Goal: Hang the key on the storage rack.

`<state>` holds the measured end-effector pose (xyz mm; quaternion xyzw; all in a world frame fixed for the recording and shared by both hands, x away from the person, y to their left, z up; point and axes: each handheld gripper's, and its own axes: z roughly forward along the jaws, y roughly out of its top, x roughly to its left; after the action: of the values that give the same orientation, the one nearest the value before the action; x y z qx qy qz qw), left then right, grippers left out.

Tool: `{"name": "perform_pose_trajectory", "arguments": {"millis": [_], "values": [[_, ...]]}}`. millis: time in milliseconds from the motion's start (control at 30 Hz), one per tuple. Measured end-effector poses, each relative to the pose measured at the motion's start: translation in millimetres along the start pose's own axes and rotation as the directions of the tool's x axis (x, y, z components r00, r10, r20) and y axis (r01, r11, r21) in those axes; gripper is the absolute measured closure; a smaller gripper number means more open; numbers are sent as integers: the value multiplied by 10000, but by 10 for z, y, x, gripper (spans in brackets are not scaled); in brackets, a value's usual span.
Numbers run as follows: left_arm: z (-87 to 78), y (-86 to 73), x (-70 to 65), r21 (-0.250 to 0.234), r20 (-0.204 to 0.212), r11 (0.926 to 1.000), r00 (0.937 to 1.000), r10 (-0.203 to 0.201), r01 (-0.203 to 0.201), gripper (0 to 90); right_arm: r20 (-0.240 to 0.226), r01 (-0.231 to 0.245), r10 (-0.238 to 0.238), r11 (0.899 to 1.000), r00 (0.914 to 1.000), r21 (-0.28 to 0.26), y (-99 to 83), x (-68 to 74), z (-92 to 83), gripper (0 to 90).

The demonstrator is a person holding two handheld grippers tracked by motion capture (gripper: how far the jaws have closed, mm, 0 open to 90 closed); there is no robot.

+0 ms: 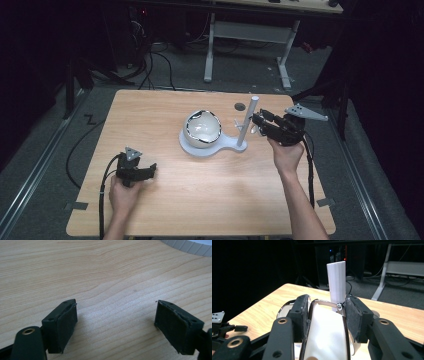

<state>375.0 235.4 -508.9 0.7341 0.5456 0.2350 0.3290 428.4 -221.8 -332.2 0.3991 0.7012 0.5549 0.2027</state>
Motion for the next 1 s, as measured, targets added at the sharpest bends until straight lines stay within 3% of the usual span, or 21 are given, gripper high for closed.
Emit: {"name": "perform_pose_trajectory", "arguments": {"millis": [333,1000], "values": [[0,0,0,2,-4,10000,10000,4,-4,187,214,525,-522,9986,9984,-115,-56,132,-22,550],[0,0,-2,8,-9,10000,10000,15,-15,187,273,118,-127,9994,9995,314,-382,78,91,548]]}}
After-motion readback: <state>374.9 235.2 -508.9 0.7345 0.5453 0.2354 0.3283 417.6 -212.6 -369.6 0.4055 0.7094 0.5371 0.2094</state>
